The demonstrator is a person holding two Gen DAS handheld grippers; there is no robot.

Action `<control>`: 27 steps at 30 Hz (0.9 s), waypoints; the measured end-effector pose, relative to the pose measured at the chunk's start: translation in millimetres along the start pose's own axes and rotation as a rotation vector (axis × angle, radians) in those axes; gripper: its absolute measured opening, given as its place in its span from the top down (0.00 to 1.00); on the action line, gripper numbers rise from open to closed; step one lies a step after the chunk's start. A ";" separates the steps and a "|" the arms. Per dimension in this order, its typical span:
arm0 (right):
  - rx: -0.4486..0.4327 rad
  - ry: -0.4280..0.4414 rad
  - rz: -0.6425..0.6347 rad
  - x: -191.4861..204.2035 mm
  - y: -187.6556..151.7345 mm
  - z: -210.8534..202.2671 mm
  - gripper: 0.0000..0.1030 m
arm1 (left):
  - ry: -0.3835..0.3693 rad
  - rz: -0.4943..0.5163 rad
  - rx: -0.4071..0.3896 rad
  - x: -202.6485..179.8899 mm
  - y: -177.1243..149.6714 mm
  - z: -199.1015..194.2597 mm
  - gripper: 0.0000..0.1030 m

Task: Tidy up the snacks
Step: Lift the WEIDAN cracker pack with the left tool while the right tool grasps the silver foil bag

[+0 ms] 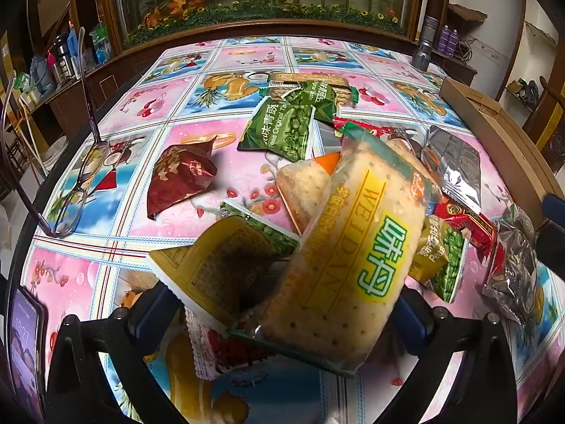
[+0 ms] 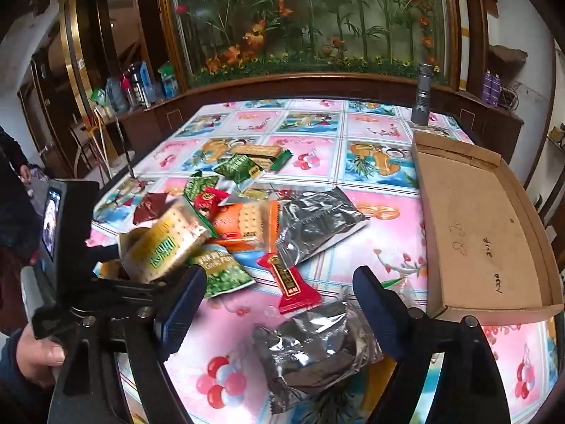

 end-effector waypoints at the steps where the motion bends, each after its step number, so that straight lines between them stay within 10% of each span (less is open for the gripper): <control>1: 0.074 0.007 0.038 -7.6 1.4 9.0 0.24 | -0.001 0.000 0.000 0.2 0.0 0.1 0.00; 4: 0.117 0.063 0.085 -14.5 13.7 20.4 0.46 | -0.020 0.021 0.001 -0.8 -1.7 -1.8 0.00; 11: -0.071 0.117 0.151 -35.2 55.2 27.4 0.47 | -0.067 -0.027 -0.020 8.8 1.6 -9.9 0.00; 21: -0.060 0.191 0.168 -47.5 47.0 31.2 0.61 | -0.142 -0.047 -0.072 9.4 6.5 -21.2 0.11; 27: -0.056 0.200 0.187 -50.9 46.5 27.6 0.61 | -0.096 0.041 -0.040 -7.3 0.7 -13.5 0.38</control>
Point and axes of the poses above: each gripper's, at about its wrist camera, not at the fingertips, and z roughly the way its jaws point, x to its left, y to its top, the point moved 3 cm from there along z, roughly the way its jaws point, and after that the axes turned 3 degrees about y, right-handed, at the moved point
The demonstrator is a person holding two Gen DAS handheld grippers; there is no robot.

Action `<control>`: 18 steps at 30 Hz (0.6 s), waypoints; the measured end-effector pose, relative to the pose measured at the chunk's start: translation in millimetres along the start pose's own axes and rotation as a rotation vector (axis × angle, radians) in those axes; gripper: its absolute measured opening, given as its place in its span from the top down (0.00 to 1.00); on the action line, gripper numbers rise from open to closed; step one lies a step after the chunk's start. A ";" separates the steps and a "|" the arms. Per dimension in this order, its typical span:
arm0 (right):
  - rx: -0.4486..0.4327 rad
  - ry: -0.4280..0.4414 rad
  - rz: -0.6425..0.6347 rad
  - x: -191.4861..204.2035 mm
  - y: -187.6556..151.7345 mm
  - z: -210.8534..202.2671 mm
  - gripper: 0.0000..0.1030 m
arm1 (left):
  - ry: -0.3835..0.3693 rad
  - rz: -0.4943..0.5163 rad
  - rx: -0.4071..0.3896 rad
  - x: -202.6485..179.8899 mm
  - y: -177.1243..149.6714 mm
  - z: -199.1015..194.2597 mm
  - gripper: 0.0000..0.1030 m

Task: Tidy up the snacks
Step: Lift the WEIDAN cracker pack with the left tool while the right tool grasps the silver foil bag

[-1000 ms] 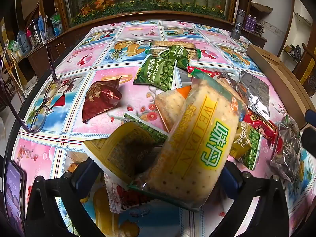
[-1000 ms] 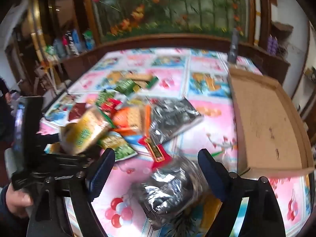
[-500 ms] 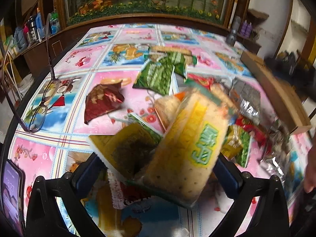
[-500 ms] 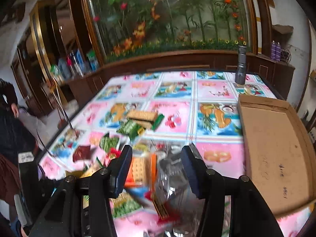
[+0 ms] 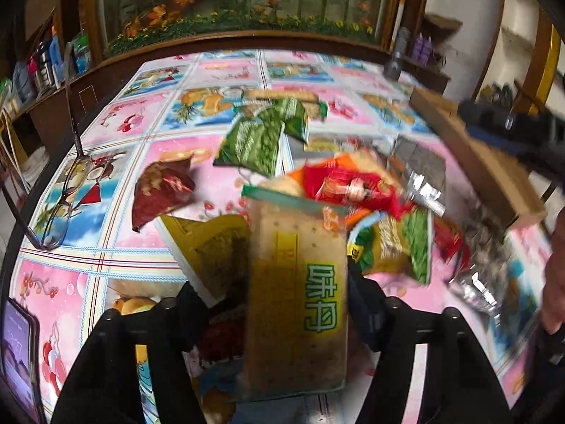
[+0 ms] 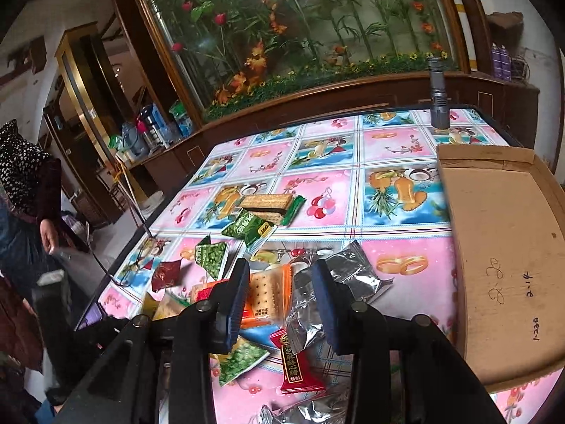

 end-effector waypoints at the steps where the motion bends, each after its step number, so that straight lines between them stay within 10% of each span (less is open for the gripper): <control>1: 0.000 -0.010 0.002 -0.6 -0.2 0.1 0.61 | 0.003 0.002 -0.003 -0.1 -0.5 -0.6 0.39; 14: 0.066 -0.128 0.129 -32.1 -6.5 18.7 0.61 | -0.050 -0.083 -0.055 14.4 4.9 -11.9 0.60; 18: 0.082 -0.185 0.143 -37.5 -9.2 25.7 0.44 | -0.055 -0.101 -0.065 17.5 6.5 -14.1 0.61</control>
Point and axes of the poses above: each gripper's, at about its wrist camera, not at the fingertips, and z roughly the way its jaws point, x to its left, y to its top, the point moved 3 cm from there along z, roughly the way its jaws point, and after that the axes turned 3 degrees about y, right-handed, at the moved point
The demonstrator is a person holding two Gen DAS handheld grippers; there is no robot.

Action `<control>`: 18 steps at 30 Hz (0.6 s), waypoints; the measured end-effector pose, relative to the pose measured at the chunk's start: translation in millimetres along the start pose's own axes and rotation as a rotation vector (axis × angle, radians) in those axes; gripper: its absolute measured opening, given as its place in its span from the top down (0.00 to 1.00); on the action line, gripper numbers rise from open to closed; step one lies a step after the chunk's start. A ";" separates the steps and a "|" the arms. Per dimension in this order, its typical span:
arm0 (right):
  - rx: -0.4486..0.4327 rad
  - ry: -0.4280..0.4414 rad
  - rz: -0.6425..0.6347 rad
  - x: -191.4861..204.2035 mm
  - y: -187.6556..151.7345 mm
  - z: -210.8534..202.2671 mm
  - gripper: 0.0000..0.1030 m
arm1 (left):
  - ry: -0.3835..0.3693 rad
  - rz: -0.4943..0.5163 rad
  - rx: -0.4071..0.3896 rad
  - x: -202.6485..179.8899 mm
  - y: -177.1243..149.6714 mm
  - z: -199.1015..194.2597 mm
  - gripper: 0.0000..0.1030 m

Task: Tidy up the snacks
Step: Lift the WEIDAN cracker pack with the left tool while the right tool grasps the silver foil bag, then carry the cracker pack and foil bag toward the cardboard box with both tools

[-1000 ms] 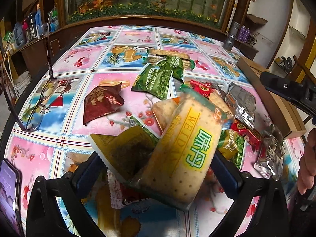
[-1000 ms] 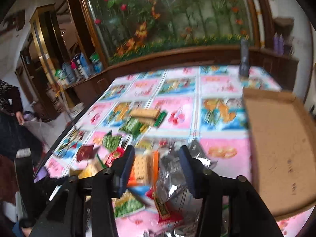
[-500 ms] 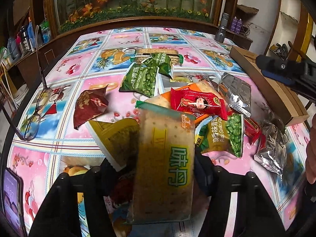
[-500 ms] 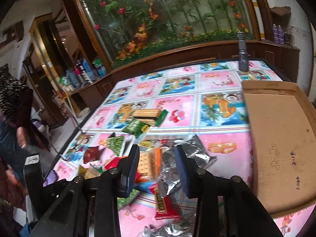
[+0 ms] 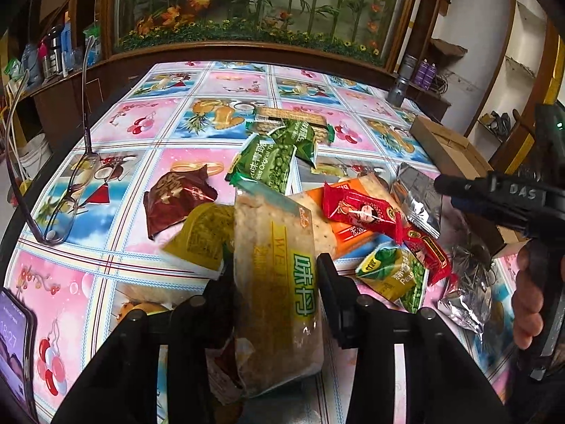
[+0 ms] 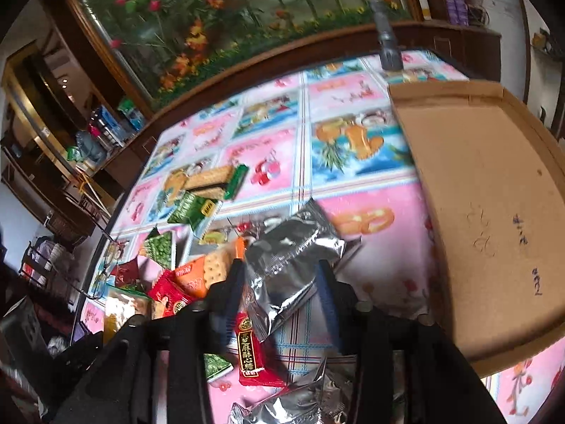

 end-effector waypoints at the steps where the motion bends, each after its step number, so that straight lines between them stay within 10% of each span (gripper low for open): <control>1: 0.000 -0.016 0.004 -0.7 -0.2 1.8 0.40 | -0.001 -0.001 -0.001 0.3 0.4 -0.4 0.61; 15: 0.089 -0.198 -0.150 26.0 21.5 50.7 0.38 | 0.004 -0.005 -0.011 2.4 1.1 -3.5 0.61; 18: 0.063 -0.184 -0.181 23.2 21.3 43.6 0.53 | 0.007 0.000 -0.011 1.5 1.2 -2.8 0.61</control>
Point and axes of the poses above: each gripper's, at about its wrist camera, not at the fingertips, and z roughly the way its jaws point, x to its left, y to its top, the point moved 3 cm from there along z, roughly the way its jaws point, and after that the axes turned 3 degrees about y, right-handed, at the moved point
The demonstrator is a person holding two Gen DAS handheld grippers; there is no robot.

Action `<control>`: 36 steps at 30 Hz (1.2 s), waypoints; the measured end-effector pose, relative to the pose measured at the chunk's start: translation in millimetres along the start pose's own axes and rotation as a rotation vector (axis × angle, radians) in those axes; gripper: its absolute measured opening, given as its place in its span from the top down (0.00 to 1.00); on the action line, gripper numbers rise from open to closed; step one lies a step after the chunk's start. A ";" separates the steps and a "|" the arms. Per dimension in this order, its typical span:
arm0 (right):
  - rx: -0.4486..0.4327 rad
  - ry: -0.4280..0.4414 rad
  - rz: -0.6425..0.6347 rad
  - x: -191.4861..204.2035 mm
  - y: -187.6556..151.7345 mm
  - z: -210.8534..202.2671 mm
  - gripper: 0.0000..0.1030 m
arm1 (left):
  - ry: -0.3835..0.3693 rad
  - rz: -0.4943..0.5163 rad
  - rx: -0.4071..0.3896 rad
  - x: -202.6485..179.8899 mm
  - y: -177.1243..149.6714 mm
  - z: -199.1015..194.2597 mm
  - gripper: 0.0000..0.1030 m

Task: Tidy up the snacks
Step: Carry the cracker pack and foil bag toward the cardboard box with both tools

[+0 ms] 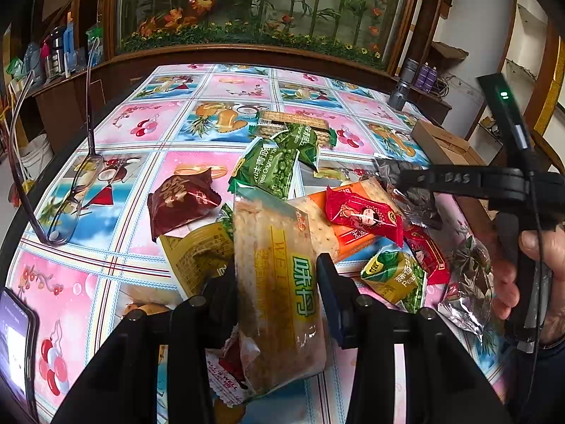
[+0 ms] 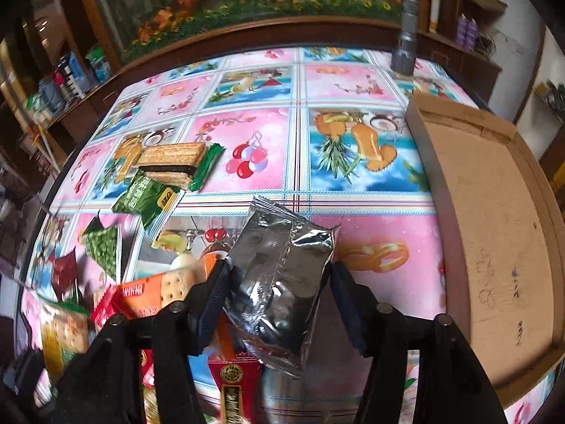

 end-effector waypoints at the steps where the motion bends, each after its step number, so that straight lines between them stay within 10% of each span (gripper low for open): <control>1: -0.016 0.007 0.012 -3.7 0.7 -3.3 0.69 | 0.001 0.001 -0.002 -0.1 0.3 0.0 0.61; 3: -0.037 0.039 0.030 -10.4 3.8 -8.1 0.88 | -0.001 -0.001 0.000 0.4 0.4 1.0 0.61; 8: -0.017 0.107 0.060 -13.4 4.9 -4.8 0.87 | 0.002 -0.003 0.005 1.6 0.2 3.3 0.61; 11: -0.030 0.099 0.038 -7.5 4.9 -4.9 0.64 | 0.002 -0.003 0.005 1.7 0.3 3.4 0.61; 13: -0.065 0.095 0.026 -0.7 6.0 -10.0 0.28 | 0.003 -0.001 0.005 1.9 0.6 3.9 0.61; 15: -0.095 0.055 -0.001 8.7 7.9 -10.6 0.22 | 0.002 -0.003 0.005 2.4 0.8 4.0 0.61; 24: 0.008 0.042 -0.021 9.0 0.3 18.3 0.38 | 0.007 0.007 0.000 1.6 0.9 4.3 0.61; 36: -0.204 0.098 0.114 -34.4 24.7 -42.3 0.39 | 0.018 -0.014 -0.029 6.2 2.2 -2.0 0.61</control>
Point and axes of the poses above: each gripper's, at about its wrist camera, not at the fingertips, and z roughly the way its jaws point, x to its left, y to its top, the point moved 3 cm from there along z, roughly the way its jaws point, and after that the axes turned 3 degrees about y, right-handed, at the moved point
